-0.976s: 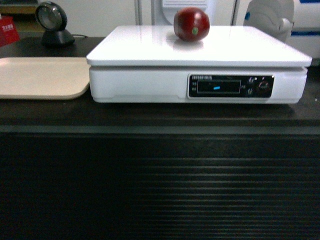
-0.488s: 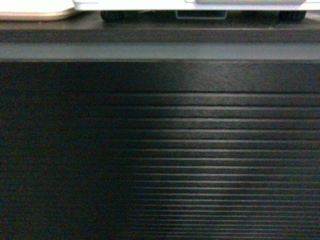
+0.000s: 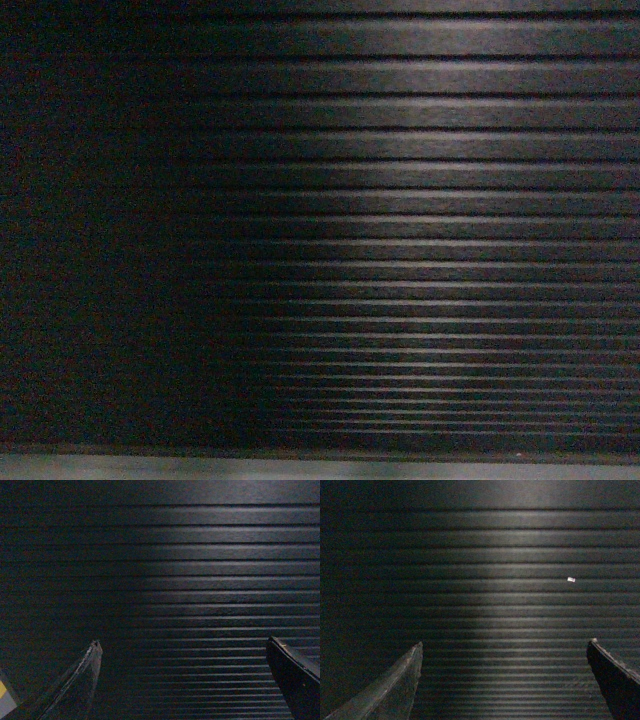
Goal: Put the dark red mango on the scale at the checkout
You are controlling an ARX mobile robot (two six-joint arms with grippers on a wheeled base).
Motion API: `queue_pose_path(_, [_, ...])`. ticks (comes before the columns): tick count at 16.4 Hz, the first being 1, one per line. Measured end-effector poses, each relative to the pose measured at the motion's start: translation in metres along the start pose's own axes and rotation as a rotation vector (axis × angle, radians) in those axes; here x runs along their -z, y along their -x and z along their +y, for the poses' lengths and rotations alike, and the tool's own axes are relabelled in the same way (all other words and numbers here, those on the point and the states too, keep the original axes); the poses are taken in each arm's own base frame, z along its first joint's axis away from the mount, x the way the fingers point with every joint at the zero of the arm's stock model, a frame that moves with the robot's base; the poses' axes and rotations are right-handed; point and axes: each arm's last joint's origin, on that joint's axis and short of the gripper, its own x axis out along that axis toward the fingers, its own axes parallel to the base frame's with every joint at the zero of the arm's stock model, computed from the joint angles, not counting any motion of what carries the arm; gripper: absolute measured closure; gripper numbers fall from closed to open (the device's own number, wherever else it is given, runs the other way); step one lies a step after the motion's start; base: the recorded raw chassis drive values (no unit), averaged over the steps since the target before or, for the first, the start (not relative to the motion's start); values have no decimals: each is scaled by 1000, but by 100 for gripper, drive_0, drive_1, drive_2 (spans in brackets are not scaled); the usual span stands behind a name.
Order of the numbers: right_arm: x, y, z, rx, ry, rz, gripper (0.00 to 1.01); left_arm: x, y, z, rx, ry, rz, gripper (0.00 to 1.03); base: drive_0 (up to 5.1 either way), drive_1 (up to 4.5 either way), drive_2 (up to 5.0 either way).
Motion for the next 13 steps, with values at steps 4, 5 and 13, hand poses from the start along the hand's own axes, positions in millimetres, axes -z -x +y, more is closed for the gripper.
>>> queue_pose_path(4, [0,0,0,1,1,3,3,0,0,0,0,0,4,5,0,0,0])
queue_pose_path(5, [0,0,0,0,0,2,3,0,0,0,1,0,4,5,0,0,0])
queue_pose_path(13, [0,0,0,1,0,1,3,0,0,0,0,0,3,5,0,0,0])
